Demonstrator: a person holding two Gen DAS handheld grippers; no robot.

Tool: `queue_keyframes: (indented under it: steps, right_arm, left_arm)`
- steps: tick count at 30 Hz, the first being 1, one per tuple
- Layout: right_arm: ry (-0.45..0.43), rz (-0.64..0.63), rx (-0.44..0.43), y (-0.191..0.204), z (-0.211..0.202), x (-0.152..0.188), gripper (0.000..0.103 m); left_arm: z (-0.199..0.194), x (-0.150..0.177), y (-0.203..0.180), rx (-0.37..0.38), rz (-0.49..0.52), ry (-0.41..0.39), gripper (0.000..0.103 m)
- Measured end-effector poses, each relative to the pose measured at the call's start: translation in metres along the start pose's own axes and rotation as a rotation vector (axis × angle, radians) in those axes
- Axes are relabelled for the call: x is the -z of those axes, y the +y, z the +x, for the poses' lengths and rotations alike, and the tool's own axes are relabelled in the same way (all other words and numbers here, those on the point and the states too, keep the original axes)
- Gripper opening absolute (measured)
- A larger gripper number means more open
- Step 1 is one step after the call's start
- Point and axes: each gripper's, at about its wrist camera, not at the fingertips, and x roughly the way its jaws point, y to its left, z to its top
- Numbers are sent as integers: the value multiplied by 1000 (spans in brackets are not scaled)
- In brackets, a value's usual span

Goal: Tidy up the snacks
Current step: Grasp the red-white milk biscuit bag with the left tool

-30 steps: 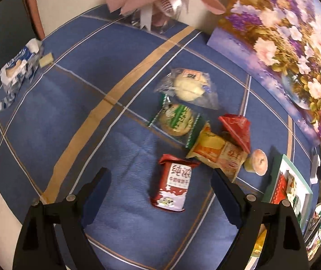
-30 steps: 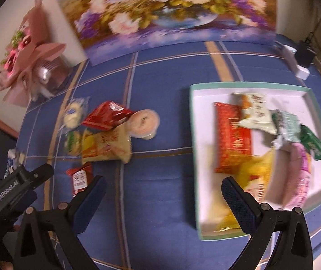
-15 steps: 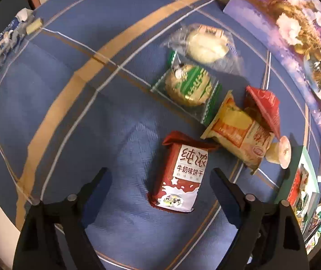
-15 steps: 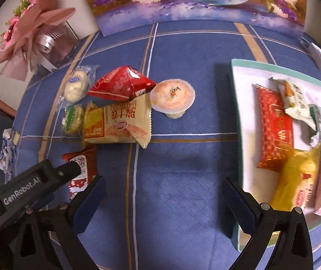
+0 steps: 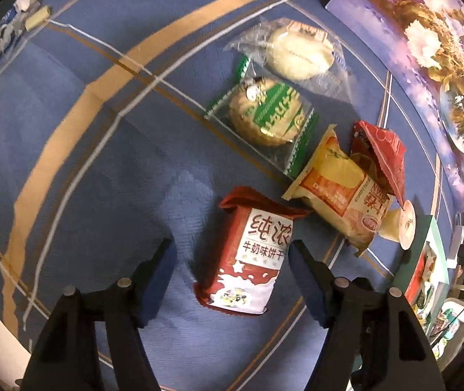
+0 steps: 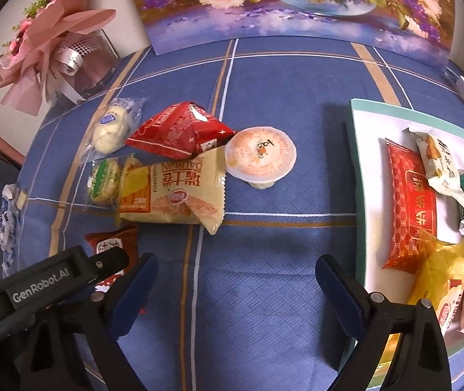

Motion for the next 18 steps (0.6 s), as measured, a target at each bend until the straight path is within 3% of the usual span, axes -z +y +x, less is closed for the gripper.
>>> queue_keyframes:
  steps: [3,6,18]
  right_arm:
    - [8,-1,13,-1,4,0,98]
    - [13,-3,8,-3,7,-1,98]
    - [-22,-54,-3,15,8,-11,96]
  left_arm:
    - [4,-1,-2,-14,16,-9,66]
    - [4,-2,-2,21,13,-9,46]
    - [4,-14,6,57,-28,-17,44]
